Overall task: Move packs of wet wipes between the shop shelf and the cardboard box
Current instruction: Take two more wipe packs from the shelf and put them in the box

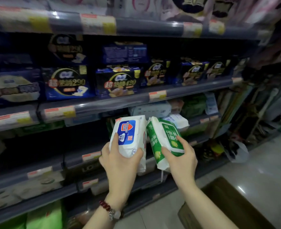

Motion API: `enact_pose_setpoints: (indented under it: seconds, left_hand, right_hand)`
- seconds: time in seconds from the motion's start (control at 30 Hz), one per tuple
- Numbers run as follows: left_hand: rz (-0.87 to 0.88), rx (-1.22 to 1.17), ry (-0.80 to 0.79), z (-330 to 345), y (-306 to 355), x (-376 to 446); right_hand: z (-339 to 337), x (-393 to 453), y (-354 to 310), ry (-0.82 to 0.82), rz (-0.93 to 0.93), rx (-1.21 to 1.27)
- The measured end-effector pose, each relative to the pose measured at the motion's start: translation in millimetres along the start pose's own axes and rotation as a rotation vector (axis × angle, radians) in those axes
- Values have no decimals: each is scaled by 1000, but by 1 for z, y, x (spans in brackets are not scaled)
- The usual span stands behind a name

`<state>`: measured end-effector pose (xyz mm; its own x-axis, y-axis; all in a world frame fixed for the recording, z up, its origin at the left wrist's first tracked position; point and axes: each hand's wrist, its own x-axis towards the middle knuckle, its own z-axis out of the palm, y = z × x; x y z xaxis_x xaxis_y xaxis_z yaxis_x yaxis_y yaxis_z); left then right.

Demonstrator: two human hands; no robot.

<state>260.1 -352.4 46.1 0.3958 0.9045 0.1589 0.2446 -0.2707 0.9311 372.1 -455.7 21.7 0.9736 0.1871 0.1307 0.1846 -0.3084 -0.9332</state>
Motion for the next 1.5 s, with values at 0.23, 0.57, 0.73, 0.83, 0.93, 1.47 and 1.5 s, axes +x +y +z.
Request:
enact_pose_setpoints:
  seconds: [0.23,0.57,0.73,0.83,0.93,1.47,1.5]
  left_hand:
    - [115,22,-284,95,33,-14]
    - [242,51,-635,298,81,-74]
    - [226,121,-758,400,78,-114]
    - [236,154,-843,455,61,-134]
    - [325,201,-908,500,35,-151]
    - [443,459,-1253,656,-227,-268]
    - [457,473,-1262,666,-243,-276]
  right_hand:
    - [-75,32,39,272,160,40]
    - [-214,102,141,588,434,-43]
    - [-276,132,213,622,506,-163]
    - [-301,142,254,653,569,-220]
    - [-313,144,295,690,649,-223]
    - [-268,85,594,699,1037,-371]
    - [-267,83,614,681,1053,-389]
